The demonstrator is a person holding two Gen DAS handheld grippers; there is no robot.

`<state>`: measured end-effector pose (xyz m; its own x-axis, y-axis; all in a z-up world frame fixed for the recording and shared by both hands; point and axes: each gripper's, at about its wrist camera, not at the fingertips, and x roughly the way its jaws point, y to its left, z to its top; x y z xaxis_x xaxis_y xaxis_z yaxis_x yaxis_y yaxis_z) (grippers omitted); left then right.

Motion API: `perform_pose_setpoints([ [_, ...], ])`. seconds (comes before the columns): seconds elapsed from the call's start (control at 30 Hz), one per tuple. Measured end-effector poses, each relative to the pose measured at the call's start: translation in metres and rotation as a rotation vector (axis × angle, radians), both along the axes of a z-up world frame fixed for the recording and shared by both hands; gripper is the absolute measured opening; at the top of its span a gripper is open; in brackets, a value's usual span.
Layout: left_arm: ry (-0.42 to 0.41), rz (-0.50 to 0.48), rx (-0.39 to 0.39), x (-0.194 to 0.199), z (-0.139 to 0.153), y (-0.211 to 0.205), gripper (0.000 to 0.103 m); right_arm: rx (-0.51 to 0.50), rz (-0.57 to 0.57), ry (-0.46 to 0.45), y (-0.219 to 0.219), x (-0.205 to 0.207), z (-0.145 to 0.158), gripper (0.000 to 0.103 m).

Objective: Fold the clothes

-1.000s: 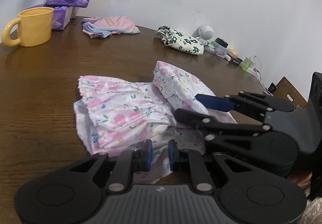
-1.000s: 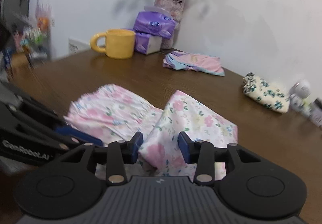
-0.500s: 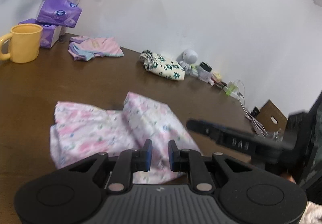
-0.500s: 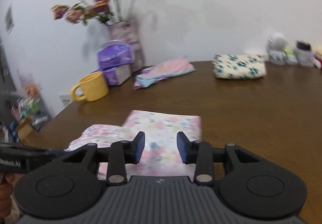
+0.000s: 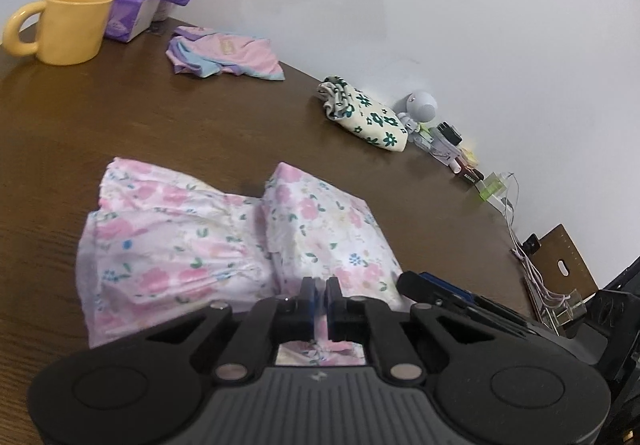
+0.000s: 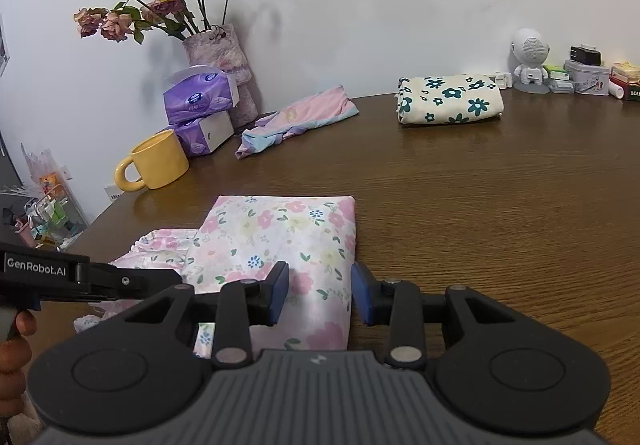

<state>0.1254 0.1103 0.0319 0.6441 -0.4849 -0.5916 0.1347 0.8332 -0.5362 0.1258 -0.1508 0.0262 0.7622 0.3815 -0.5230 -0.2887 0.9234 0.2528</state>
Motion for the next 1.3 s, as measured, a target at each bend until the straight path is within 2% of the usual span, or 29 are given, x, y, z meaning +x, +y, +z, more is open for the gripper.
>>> perform_pose_setpoints([
  [0.1,0.020,0.006,-0.028,-0.001,-0.003,0.006,0.004,0.007,0.011,-0.006,-0.003,-0.004,0.000,0.035],
  [0.2,0.007,-0.005,-0.047,-0.008,0.000,0.008,0.008,0.000,0.026,-0.027,-0.008,-0.016,0.002,0.035],
  [0.27,-0.009,-0.014,-0.041,-0.012,0.004,0.005,0.022,-0.010,0.037,-0.042,-0.010,-0.024,0.004,0.035],
  [0.33,-0.010,-0.016,-0.022,-0.012,0.004,0.001,0.026,-0.038,0.051,-0.054,-0.010,-0.032,0.004,0.036],
  [0.5,0.038,-0.009,-0.017,-0.006,-0.005,-0.005,0.025,-0.101,0.068,-0.056,-0.009,-0.044,-0.002,0.036],
  [0.57,0.047,0.000,-0.020,-0.006,-0.007,-0.005,0.015,-0.122,0.071,-0.053,-0.008,-0.047,-0.005,0.036],
  [0.8,0.033,0.031,-0.013,-0.012,-0.008,-0.001,0.010,-0.160,0.089,-0.041,-0.005,-0.052,-0.012,0.036],
  [0.87,-0.010,0.025,0.004,-0.020,-0.006,-0.003,0.011,-0.156,0.081,-0.036,-0.007,-0.052,-0.014,0.036],
  [0.9,-0.038,0.021,0.025,-0.025,-0.004,-0.006,0.014,-0.154,0.077,-0.033,-0.007,-0.051,-0.015,0.036],
  [0.97,-0.103,0.005,0.077,-0.039,-0.001,-0.011,0.024,-0.150,0.068,-0.028,-0.009,-0.050,-0.017,0.036],
  [1.07,-0.208,-0.033,0.176,-0.060,0.003,-0.021,0.028,-0.143,0.056,-0.020,-0.011,-0.049,-0.019,0.036],
  [1.3,-0.359,-0.062,0.560,-0.086,-0.006,-0.063,0.028,-0.108,0.034,-0.008,-0.012,-0.046,-0.024,0.034],
])
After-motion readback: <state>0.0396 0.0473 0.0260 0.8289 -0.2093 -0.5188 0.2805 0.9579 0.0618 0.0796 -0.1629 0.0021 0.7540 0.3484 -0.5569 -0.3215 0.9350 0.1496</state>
